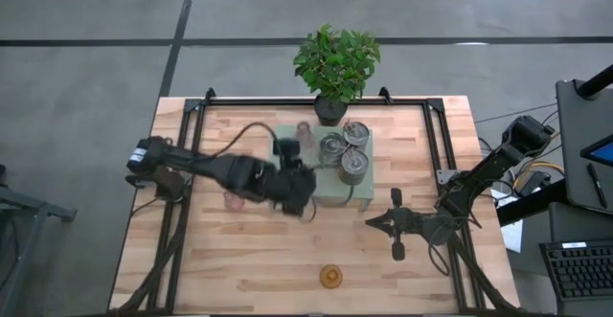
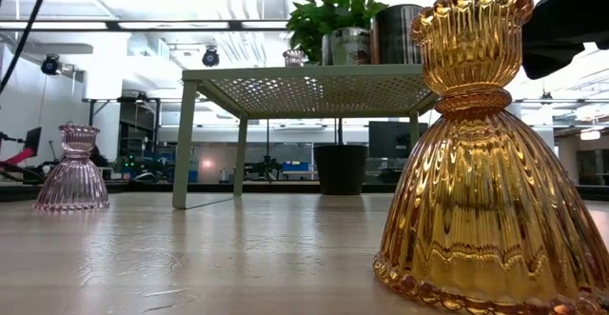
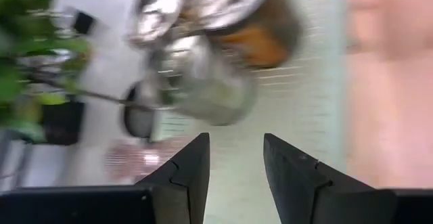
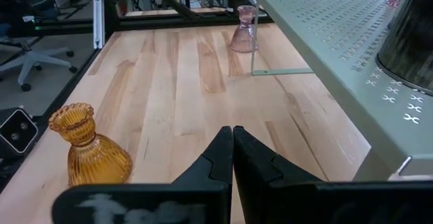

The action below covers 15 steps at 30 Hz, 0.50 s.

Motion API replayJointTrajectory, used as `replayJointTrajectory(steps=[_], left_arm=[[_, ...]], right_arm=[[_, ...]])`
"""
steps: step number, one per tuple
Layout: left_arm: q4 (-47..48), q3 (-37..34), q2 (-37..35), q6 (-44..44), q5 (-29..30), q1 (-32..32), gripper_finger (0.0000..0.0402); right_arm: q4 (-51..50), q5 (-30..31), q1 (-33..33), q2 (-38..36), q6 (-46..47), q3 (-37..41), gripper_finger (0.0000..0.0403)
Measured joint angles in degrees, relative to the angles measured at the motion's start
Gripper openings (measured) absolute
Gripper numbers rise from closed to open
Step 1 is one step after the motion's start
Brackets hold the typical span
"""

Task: Pick & Place candle stick holders
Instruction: Put the yellow candle holder on the shelf

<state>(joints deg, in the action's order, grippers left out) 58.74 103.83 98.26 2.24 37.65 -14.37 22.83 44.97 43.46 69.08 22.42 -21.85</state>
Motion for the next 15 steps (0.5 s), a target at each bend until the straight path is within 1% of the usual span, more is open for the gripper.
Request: replayJointTrajectory(steps=[3,5,8,12,15], left_arm=[[0.63,0.0,0.0,-5.23,-3.5,-3.99,0.0135],[0.19,-0.02,0.11,-9.31,-4.6,-6.53,0.0135],[-1.97,-2.13,0.17,-13.32,-4.5,-10.15,0.0135],[-8.64,-8.71,0.17,-14.98,-2.73,-14.59,0.0135],[-18.78,-14.98,0.17,-16.69,-2.72,-16.88,0.0135]], right_arm=[[0.75,-0.42,0.0,0.02,0.14,-0.03,0.0008],[2.0,-1.28,0.0,0.02,0.13,-0.41,0.0008],[3.06,-6.15,-0.07,0.02,-1.57,-2.14,0.0008],[2.7,-13.23,0.06,1.0,-4.93,-6.32,0.0008],[0.29,-14.61,0.17,3.59,-7.49,-11.19,0.0008]])
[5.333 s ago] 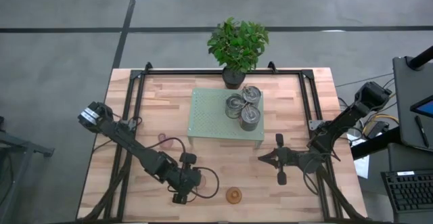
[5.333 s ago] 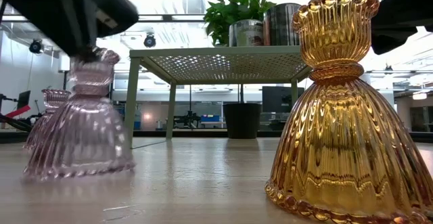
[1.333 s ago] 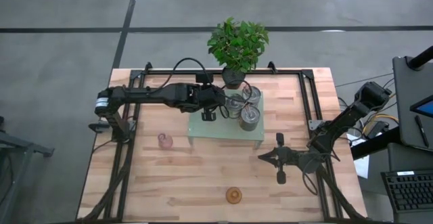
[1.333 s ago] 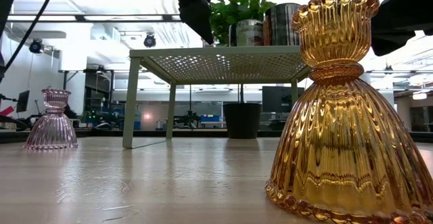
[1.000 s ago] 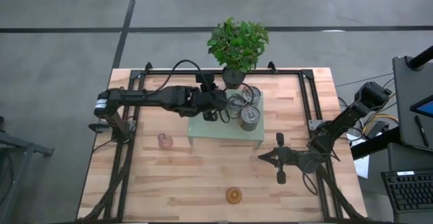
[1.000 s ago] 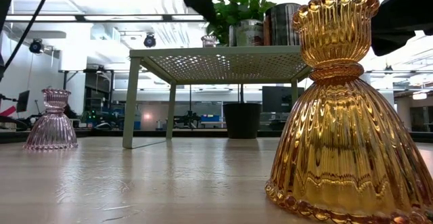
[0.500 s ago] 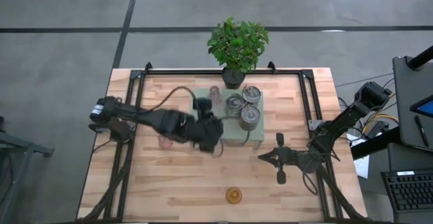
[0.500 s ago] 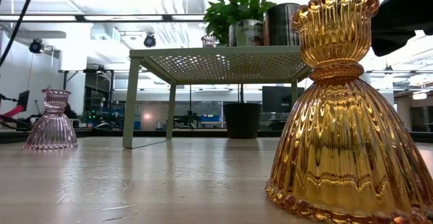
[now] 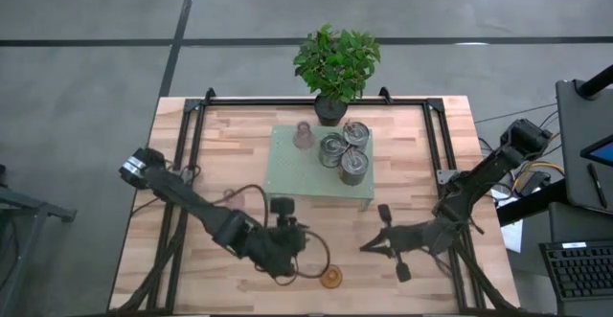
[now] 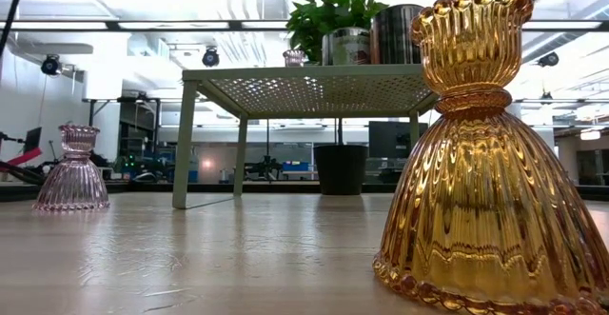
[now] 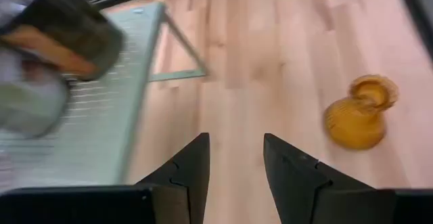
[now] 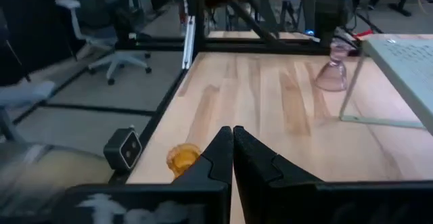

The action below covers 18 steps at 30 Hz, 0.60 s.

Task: Pick & Place candle stick holders
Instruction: Put the yellow candle holder on the shelf

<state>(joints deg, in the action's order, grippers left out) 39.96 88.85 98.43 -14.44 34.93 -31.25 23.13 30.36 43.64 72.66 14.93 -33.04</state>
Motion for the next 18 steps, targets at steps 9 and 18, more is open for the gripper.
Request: replayJointTrajectory(steps=[9,18], left_arm=[[-30.26,-14.99,0.04,6.73,-0.1,-4.16,0.0135],[-43.14,-18.51,0.75,7.57,-9.3,-4.93,0.0135]], right_arm=[[-20.54,-2.5,-0.02,11.63,-1.72,-17.62,0.0008],[-31.76,-8.51,0.25,18.1,-1.63,-27.95,0.0008]])
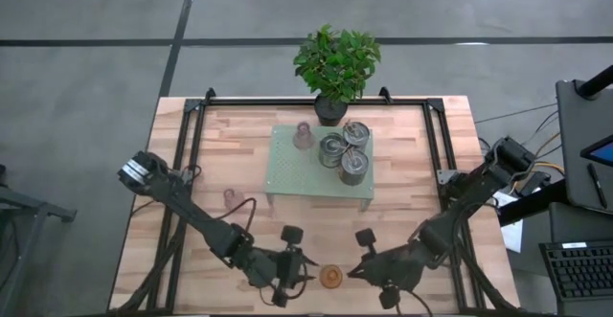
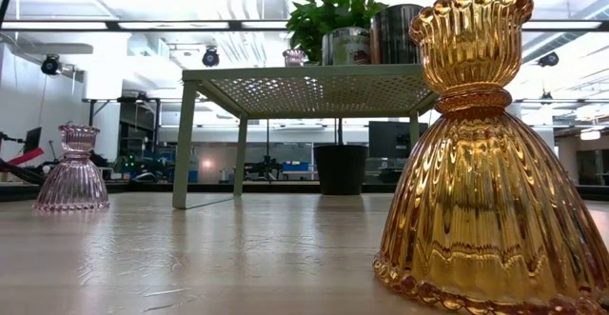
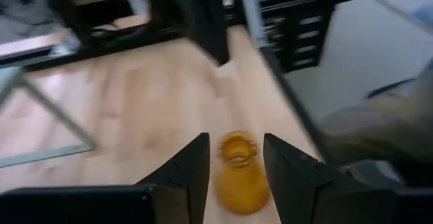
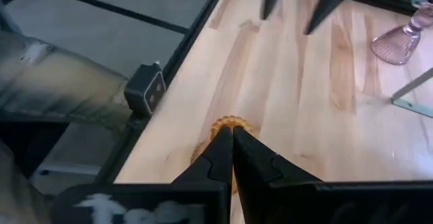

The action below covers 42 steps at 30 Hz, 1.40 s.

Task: Pick & Place candle stick holders
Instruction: Put the yellow candle holder on the shelf

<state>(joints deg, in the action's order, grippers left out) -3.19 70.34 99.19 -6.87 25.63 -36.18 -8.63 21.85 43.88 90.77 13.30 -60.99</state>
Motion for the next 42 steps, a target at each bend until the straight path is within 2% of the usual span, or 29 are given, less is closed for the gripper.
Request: replayJointTrajectory(steps=[4,10,22,32,35,38,42], left_arm=[[-0.62,1.18,2.45,1.15,-4.83,0.9,0.0135],[-0.32,5.16,5.84,7.5,-8.45,1.4,0.0135],[14.34,18.27,13.59,9.84,-18.83,5.74,0.0135],[25.39,27.0,21.48,13.19,-18.01,5.74,0.0135],[26.72,27.61,22.03,13.39,-17.99,5.81,0.0135],[26.55,27.57,22.17,13.8,-15.49,5.81,0.0134],[27.34,27.4,21.99,13.86,-13.57,5.81,0.011]], right_arm=[[3.16,0.41,0.61,-0.5,-0.18,1.72,0.0008],[13.23,2.64,0.77,-3.89,-0.43,9.85,0.0008],[31.76,2.76,0.72,-10.57,0.07,25.39,0.0008],[41.85,2.73,0.74,-15.02,-0.02,32.81,0.0008],[43.06,2.99,0.74,-15.42,0.25,34.04,0.0008],[43.06,3.93,0.74,-15.8,0.24,34.33,0.0008],[43.64,4.06,0.74,-15.74,-0.2,34.35,0.0008]])
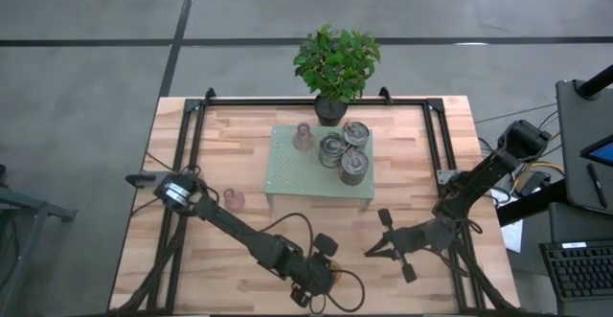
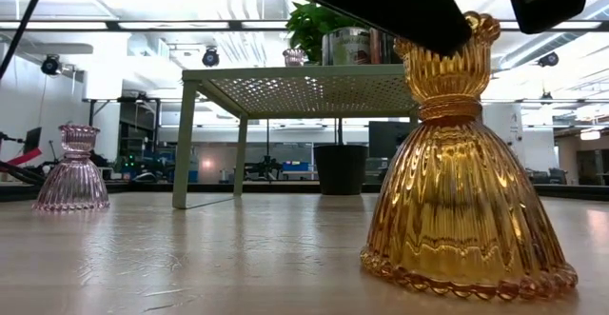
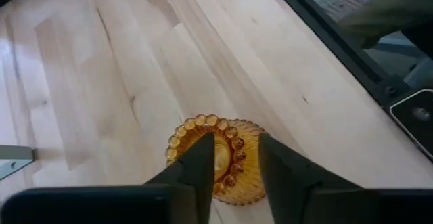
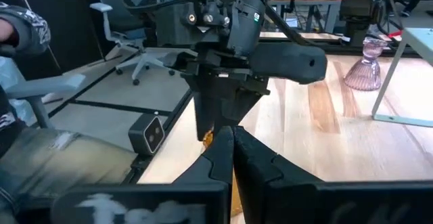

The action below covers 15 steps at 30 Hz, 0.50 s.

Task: Pick & Place candle stick holders
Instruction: Put the yellow candle holder on the shelf

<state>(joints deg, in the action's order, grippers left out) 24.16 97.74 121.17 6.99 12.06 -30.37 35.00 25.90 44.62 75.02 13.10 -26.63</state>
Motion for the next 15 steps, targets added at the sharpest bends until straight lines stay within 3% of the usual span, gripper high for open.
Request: replayJointTrajectory(steps=[7,15], left_arm=[[1.83,-0.31,-0.39,0.36,0.89,0.0,0.0018],[6.04,0.9,-1.56,-1.45,1.94,-0.47,0.0015]], right_arm=[[-0.07,0.09,0.0,0.0,-0.07,0.0,0.0008],[-0.11,0.18,0.0,0.0,-0.16,0.02,0.0008]])
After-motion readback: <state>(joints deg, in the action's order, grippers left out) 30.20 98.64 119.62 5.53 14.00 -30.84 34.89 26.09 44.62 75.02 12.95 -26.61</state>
